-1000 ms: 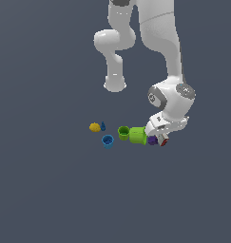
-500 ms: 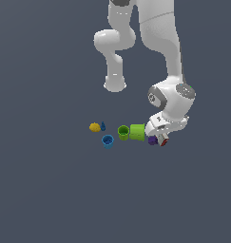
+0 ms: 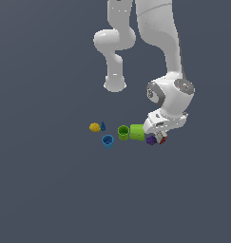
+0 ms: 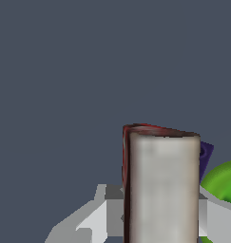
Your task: Pick up a designated object from a clutter of objects.
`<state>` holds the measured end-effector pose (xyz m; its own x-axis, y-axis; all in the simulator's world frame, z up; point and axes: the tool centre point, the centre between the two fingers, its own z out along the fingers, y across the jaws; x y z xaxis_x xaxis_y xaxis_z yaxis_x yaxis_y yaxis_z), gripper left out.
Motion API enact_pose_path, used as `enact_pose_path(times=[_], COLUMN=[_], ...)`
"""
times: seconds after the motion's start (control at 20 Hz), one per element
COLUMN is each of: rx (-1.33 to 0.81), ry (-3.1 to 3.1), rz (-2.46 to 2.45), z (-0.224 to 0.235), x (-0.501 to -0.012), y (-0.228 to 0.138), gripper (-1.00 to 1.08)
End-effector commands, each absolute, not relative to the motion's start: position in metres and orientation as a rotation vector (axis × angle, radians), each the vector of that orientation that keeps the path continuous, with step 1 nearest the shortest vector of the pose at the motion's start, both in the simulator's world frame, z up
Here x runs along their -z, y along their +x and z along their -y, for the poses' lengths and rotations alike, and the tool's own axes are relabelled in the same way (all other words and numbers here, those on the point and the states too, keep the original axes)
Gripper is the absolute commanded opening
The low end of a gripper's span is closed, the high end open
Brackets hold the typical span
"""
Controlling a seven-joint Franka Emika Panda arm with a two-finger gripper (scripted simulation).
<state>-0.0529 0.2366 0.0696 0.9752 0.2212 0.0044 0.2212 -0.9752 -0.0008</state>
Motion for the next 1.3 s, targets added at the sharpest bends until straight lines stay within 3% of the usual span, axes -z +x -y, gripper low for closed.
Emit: enact_pose_path(times=[0.0, 0.5, 1.25], rx=[0.008, 0.006, 0.003], ry=[-3.121, -3.121, -3.116], rz=[0.349, 0.349, 0.348], z=[-0.23, -0.186, -0.099], x=[-0.081, -0.152, -0.297], y=[-0.054, -0.06, -0.07], gripper=[-1.0, -1.0, -1.0])
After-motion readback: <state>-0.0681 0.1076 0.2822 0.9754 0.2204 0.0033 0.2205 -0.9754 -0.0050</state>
